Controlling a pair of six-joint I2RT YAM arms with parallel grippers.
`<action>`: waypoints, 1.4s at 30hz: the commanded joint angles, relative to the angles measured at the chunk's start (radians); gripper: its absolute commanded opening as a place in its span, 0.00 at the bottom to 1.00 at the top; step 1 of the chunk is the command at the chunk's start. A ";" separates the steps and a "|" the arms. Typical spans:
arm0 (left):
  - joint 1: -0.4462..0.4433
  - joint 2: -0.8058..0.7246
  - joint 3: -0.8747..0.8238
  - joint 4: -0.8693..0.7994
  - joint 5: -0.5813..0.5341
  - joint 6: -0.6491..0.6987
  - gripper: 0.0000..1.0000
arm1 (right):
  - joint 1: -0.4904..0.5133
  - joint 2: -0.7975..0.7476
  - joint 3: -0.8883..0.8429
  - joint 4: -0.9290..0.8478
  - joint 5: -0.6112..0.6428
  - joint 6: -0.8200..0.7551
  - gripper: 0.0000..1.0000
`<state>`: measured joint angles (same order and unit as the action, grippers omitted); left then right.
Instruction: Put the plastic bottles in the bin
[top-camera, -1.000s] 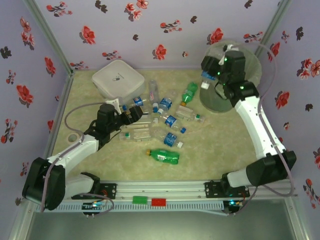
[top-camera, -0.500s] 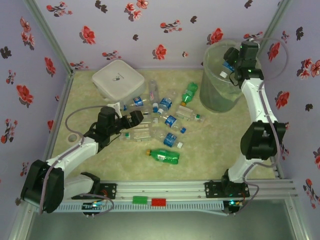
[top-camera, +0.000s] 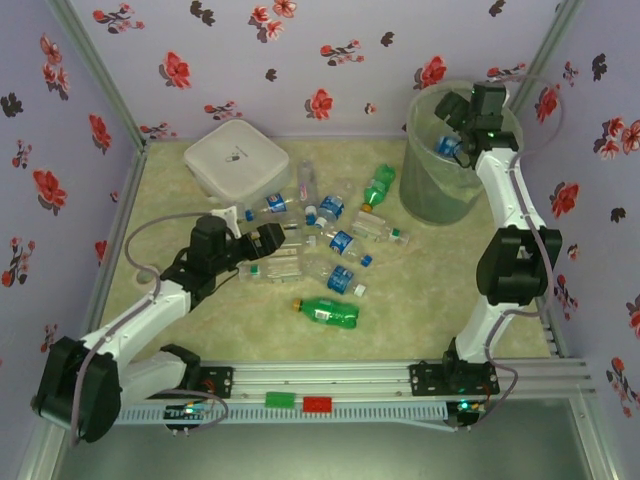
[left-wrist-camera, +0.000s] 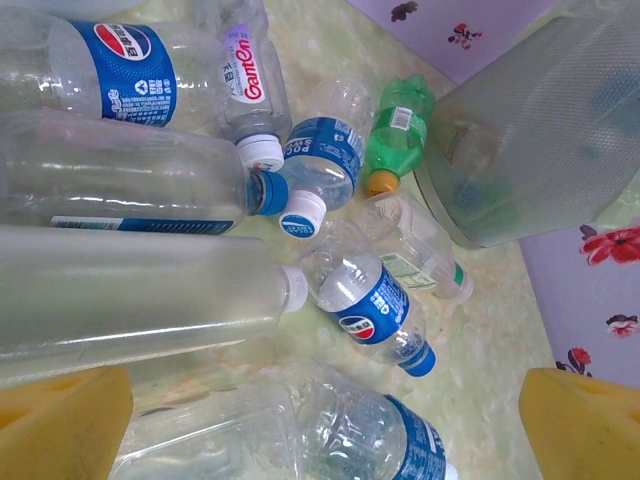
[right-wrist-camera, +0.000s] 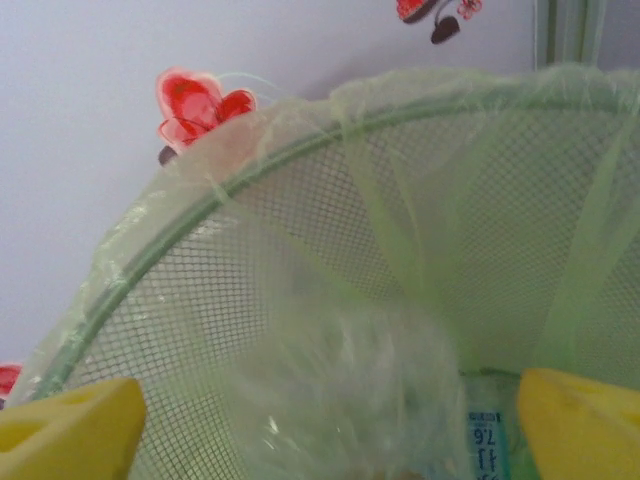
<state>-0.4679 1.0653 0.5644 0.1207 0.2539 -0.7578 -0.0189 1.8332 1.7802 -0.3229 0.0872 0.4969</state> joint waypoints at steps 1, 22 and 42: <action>-0.005 -0.029 0.048 -0.127 -0.043 0.100 1.00 | 0.002 -0.023 0.061 -0.030 0.024 -0.019 1.00; 0.012 0.167 0.158 -0.349 0.001 0.350 1.00 | 0.367 -0.605 -0.493 -0.091 0.062 -0.127 1.00; -0.024 0.312 0.176 -0.425 -0.038 0.336 1.00 | 0.582 -0.645 -0.806 0.053 0.029 0.001 1.00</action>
<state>-0.4812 1.3689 0.7322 -0.2298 0.2344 -0.4271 0.5541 1.1786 0.9665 -0.3149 0.1238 0.4831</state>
